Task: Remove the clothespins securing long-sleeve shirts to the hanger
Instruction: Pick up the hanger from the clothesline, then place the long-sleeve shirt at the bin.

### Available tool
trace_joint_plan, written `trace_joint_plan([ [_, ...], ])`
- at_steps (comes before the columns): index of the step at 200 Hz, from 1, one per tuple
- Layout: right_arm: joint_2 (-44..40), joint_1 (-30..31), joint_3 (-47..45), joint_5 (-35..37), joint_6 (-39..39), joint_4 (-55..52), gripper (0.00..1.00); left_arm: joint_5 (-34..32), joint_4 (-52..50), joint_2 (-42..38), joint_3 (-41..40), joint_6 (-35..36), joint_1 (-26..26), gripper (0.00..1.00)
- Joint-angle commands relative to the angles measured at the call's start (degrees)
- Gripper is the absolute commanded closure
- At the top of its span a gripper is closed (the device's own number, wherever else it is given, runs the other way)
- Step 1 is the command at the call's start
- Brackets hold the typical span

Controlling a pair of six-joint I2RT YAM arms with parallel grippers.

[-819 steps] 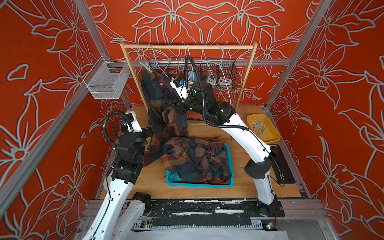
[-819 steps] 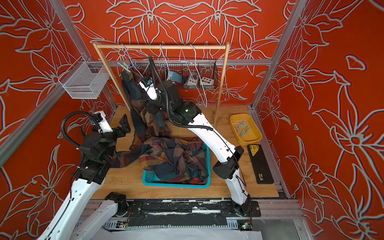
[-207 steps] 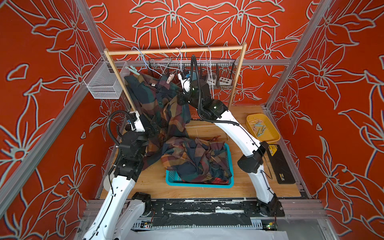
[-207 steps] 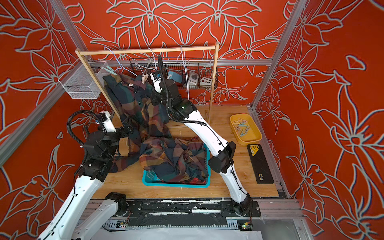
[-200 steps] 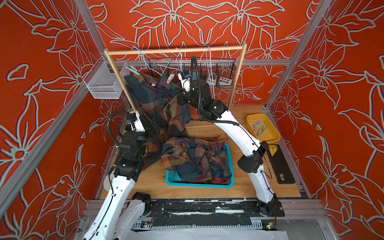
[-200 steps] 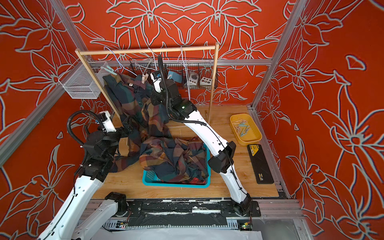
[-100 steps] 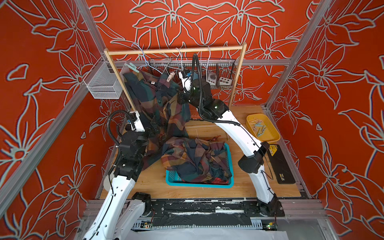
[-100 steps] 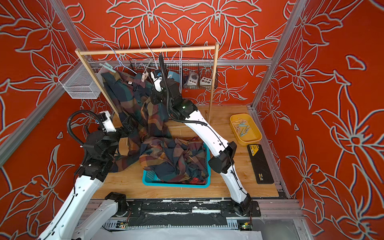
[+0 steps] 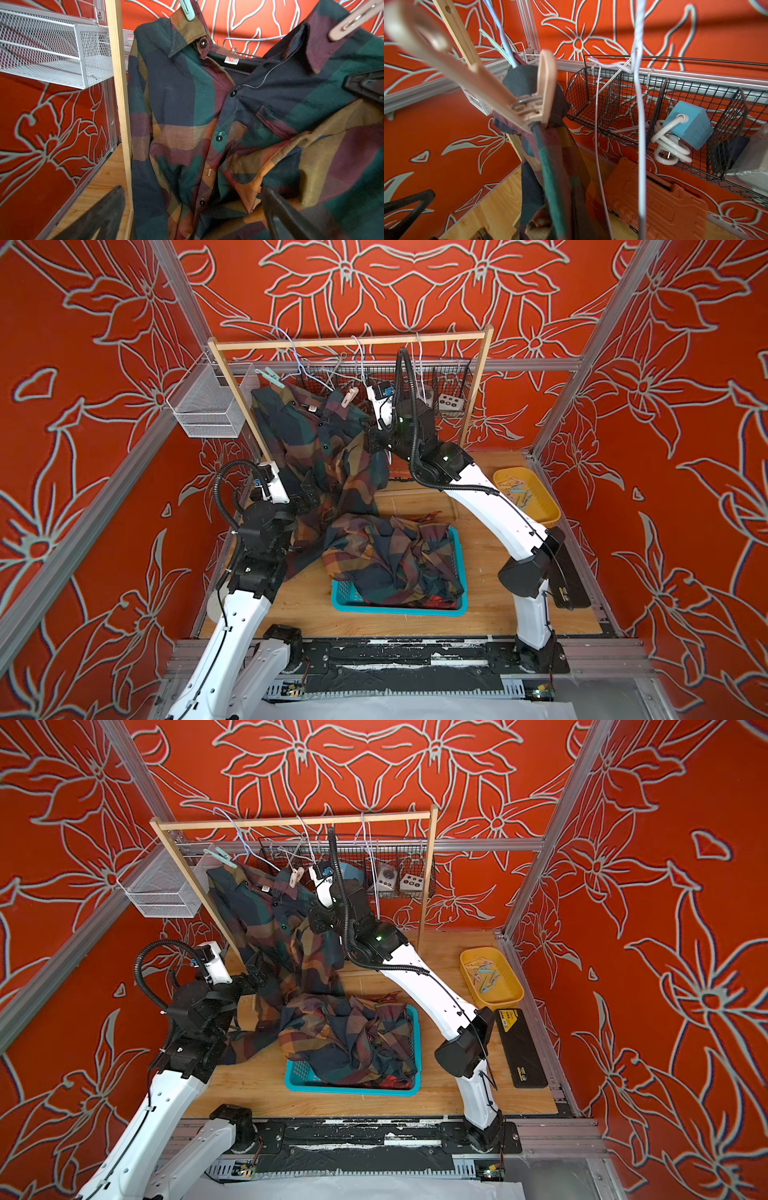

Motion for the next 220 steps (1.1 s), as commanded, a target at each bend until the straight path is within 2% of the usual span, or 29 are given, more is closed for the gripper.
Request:
trace_joint_plan([
  [1, -4.4, 0.1, -1.0, -1.0, -0.1, 5.9, 1.00, 0.7, 1.4, 0.4, -0.2, -0.7, 0.8, 0.02],
  [110, -17.0, -0.5, -19.3, -1.4, 0.1, 10.6, 1.00, 1.2, 3.4, 3.4, 0.5, -2.0, 3.7, 0.02],
  [220, -31.1, -3.7, -32.9, -8.0, 1.3, 8.8, 1.00, 1.2, 10.5, 11.6, 3.3, -1.6, 5.8, 0.02],
])
